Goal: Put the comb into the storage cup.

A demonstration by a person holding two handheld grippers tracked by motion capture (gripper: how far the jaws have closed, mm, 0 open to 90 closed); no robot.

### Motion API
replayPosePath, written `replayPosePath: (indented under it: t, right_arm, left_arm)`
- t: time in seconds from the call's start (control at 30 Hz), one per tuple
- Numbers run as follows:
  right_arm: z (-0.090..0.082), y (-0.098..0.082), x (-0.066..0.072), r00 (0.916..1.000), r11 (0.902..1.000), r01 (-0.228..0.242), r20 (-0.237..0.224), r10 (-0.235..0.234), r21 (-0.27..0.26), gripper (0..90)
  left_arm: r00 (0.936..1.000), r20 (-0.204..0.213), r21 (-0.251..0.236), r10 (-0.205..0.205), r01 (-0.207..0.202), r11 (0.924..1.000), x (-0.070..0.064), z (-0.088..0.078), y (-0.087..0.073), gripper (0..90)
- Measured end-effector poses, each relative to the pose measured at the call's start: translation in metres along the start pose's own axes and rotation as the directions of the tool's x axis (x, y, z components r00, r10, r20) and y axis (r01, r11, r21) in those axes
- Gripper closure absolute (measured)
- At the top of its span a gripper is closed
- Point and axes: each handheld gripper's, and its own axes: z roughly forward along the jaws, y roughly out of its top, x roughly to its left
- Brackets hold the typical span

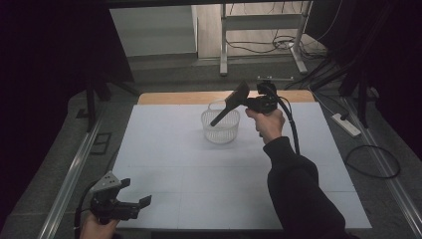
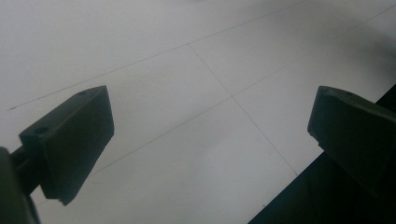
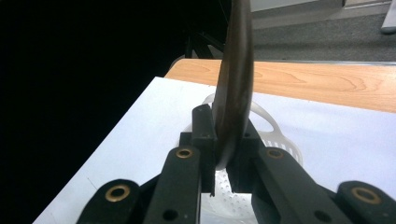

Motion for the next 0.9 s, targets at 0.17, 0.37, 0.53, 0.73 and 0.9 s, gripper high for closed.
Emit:
replayPosePath:
  t: [0.17, 0.37, 0.53, 0.73, 0.9]
  right_arm:
    - [0.005, -0.003, 0.000, 1.0000, 1.0000, 0.005, 0.004, -0.005, 0.008, 83.5]
    - [0.012, -0.008, -0.004, 1.0000, 0.9998, -0.007, 0.002, 0.007, 0.017, 83.5]
    - [0.017, -0.014, -0.009, 0.9997, 0.9994, -0.026, 0.001, 0.026, 0.021, 83.5]
    - [0.022, -0.019, -0.015, 0.9992, 0.9987, -0.041, 0.002, 0.041, 0.031, 83.5]
    - [0.025, -0.022, -0.018, 0.9983, 0.9976, -0.057, -0.003, 0.058, 0.038, 83.5]
  left_arm:
    - [1.0000, 0.002, 0.000, -0.001, 0.001, 1.0000, 0.000, 0.000, 0.000, 1.3]
    - [1.0000, 0.003, 0.001, -0.003, 0.003, 1.0000, 0.001, 0.000, 0.000, 1.3]
    - [1.0000, 0.005, 0.002, -0.006, 0.006, 1.0000, 0.001, 0.000, 0.000, 1.4]
    - [1.0000, 0.006, 0.002, -0.007, 0.007, 1.0000, 0.001, 0.000, 0.000, 1.5]
    - [1.0000, 0.006, 0.003, -0.005, 0.005, 1.0000, 0.001, 0.000, 0.000, 1.6]
